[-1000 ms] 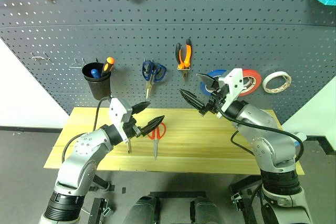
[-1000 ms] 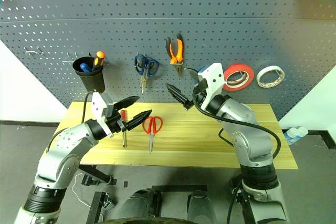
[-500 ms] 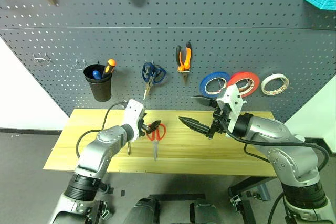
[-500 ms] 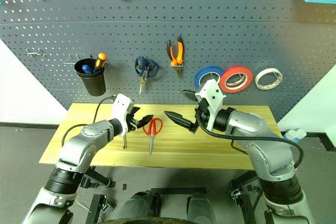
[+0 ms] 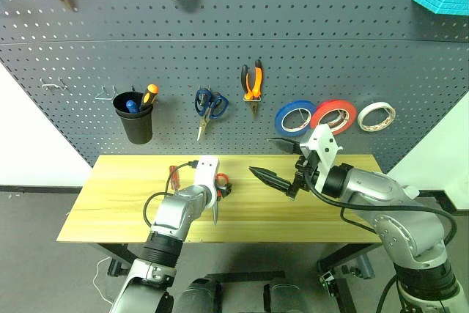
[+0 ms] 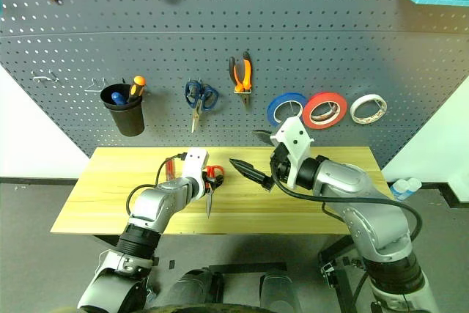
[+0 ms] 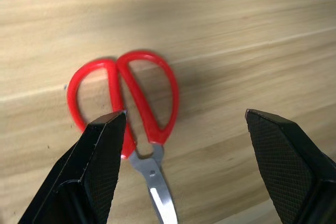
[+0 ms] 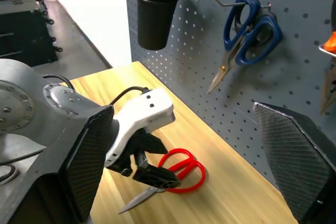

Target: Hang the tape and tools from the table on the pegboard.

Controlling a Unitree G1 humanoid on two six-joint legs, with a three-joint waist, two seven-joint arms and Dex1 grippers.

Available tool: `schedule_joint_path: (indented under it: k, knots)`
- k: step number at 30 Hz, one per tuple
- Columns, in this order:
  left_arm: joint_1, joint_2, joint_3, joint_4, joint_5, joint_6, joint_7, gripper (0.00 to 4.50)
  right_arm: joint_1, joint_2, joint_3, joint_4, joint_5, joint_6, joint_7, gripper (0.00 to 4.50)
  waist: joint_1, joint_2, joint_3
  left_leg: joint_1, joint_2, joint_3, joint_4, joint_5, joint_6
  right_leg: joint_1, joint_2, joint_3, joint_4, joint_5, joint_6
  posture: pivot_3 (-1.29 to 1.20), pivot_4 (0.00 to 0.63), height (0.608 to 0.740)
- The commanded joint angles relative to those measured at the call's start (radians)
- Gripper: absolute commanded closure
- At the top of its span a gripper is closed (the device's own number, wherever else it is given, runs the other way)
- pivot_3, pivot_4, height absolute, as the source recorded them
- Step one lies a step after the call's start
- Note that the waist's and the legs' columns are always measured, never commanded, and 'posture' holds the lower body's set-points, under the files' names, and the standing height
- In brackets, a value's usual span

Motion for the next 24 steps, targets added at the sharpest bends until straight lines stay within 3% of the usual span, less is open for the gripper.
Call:
schedule_joint_path:
  k: [1, 17, 24]
  knots:
    - [-0.015, -0.012, -0.003, -0.010, 0.020, 0.053, 0.021, 0.70, 0.005, -0.005, -0.013, -0.048, 0.007, 0.004, -0.018, 0.02, -0.003, 0.000, 0.000, 0.000, 0.000, 0.000, 0.000, 0.000, 0.000, 0.000, 0.000, 0.000, 0.000, 0.000, 0.000, -0.17, 0.000, 0.680]
    - [-0.013, -0.062, 0.120, 0.072, 0.056, 0.076, 0.142, 0.70, 0.027, -0.001, 0.007, -0.050, -0.011, -0.002, -0.044, 0.02, -0.016, 0.000, -0.006, 0.000, 0.000, 0.000, 0.001, 0.000, 0.000, 0.001, 0.000, 0.000, 0.000, 0.000, 0.000, -0.16, 0.000, 0.680]
    - [-0.016, -0.067, 0.114, 0.148, 0.076, 0.041, 0.141, 0.70, 0.047, -0.002, 0.004, -0.082, 0.002, 0.012, -0.063, 0.02, -0.017, 0.000, -0.007, 0.000, 0.000, 0.000, 0.001, 0.000, 0.000, 0.000, 0.000, 0.000, 0.000, 0.000, 0.001, -0.17, 0.000, 0.680]
